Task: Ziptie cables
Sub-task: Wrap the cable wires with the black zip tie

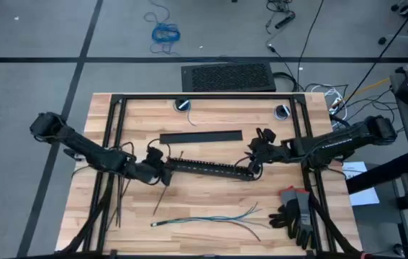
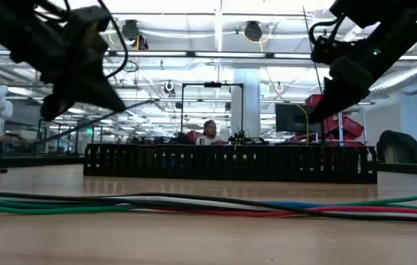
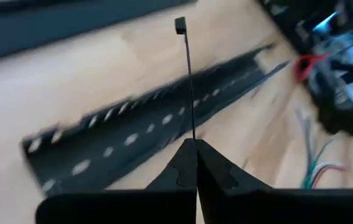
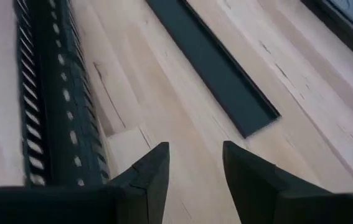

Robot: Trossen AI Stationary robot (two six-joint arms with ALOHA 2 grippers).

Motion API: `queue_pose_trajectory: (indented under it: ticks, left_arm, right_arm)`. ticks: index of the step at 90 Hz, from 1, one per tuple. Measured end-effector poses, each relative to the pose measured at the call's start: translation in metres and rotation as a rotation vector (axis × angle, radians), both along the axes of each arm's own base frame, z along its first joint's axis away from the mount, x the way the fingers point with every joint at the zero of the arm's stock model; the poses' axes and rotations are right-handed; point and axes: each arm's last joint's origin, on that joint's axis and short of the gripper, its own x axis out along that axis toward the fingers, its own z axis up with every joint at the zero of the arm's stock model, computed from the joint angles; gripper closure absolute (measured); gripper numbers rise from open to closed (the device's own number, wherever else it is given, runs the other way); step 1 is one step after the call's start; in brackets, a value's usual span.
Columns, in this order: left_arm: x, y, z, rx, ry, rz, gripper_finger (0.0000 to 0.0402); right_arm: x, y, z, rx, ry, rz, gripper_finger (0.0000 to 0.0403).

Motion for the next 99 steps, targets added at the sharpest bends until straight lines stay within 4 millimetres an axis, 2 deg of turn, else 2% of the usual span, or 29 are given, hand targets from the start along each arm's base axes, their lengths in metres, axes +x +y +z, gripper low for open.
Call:
queue_pose_trajectory:
  ticks: [13,23,32,53,62,81,90,99]
  left_arm:
    - [0.008,0.002,0.014,0.104,-0.124,-0.003,0.0401]
    - [0.013,0.003,0.022,0.244,-0.187,0.009,0.0401]
    - [0.017,0.005,0.025,0.337,-0.198,0.017,0.0401]
    - [0.034,0.008,0.02,0.406,-0.253,-0.013,0.0401]
    - [0.045,0.008,0.009,0.423,-0.262,-0.058,0.0401]
    - [0.064,0.01,-0.01,0.39,-0.383,-0.089,0.0401]
    - [0.068,0.01,-0.014,0.379,-0.41,-0.11,0.0402]
    - [0.068,0.01,-0.015,0.379,-0.409,-0.116,0.0402]
  right_arm:
    - [0.019,0.003,-0.002,-0.017,-0.321,0.062,0.0261]
    - [0.024,-0.001,0.001,-0.014,-0.576,0.143,0.0261]
    - [0.025,-0.009,0.002,0.034,-0.723,0.213,0.0261]
    - [0.04,-0.025,-0.007,0.13,-0.71,0.281,0.0261]
    - [0.05,-0.026,-0.006,0.144,-0.706,0.318,0.0261]
    - [0.087,-0.027,-0.002,0.159,-0.69,0.362,0.0261]
    - [0.105,-0.027,-0.002,0.164,-0.658,0.367,0.0261]
    - [0.115,-0.027,-0.003,0.155,-0.65,0.387,0.0261]
